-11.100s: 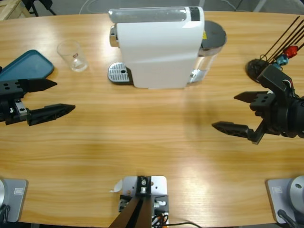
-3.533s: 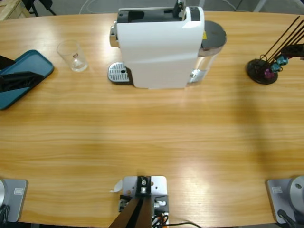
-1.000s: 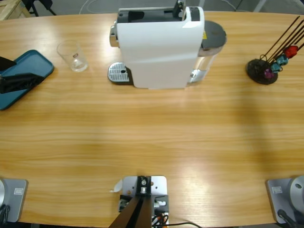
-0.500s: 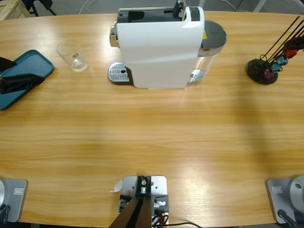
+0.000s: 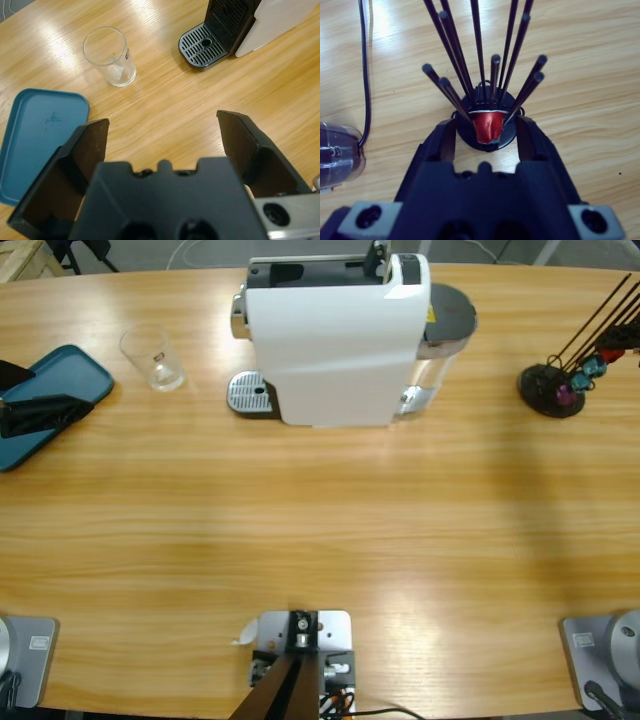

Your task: Pour coffee

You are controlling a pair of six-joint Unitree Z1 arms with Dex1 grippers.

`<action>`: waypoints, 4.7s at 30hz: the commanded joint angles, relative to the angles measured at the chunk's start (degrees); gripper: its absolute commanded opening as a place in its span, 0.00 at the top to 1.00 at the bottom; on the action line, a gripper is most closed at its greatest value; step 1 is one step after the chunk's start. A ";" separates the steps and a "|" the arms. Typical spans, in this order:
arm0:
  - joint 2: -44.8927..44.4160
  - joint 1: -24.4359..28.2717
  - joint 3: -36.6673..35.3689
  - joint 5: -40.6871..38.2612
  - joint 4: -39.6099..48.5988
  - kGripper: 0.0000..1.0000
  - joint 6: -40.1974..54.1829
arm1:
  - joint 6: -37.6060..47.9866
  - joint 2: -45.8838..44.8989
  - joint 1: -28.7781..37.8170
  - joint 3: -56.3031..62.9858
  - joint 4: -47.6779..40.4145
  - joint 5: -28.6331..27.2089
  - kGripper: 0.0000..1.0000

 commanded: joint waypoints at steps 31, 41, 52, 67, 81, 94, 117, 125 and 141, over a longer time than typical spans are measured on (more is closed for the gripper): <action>0.46 -0.35 1.78 0.89 -0.92 0.07 -0.67 | -0.73 1.67 0.40 3.72 -2.80 -1.50 1.00; 0.29 -0.35 1.78 0.91 -0.92 0.07 -0.67 | -1.73 -3.99 0.40 -1.36 2.68 -1.53 1.00; 0.44 -0.35 1.78 0.94 -1.01 0.07 -0.71 | -3.18 -7.18 0.40 -11.67 13.65 -2.36 1.00; -0.12 -0.35 1.82 0.70 -1.09 0.07 -0.76 | -39.84 -14.21 32.47 -16.46 19.49 -2.52 1.00; -0.33 -0.35 2.13 0.42 -1.27 0.07 -0.76 | -50.30 8.57 45.14 -38.21 22.30 16.01 1.00; 0.18 -0.35 2.13 0.33 -1.36 0.07 -0.76 | -56.46 24.24 41.78 -48.63 19.73 21.34 1.00; 0.88 -0.35 2.05 0.15 -1.60 0.07 -0.67 | -57.69 28.03 38.71 -50.95 19.66 16.54 1.00; 0.81 -0.35 2.05 0.15 -1.62 0.07 -0.67 | -57.60 29.02 38.46 -51.04 19.61 15.54 1.00; 0.76 -0.35 2.05 0.15 -1.66 0.07 -0.67 | -56.67 30.14 37.32 -51.48 19.43 13.07 1.00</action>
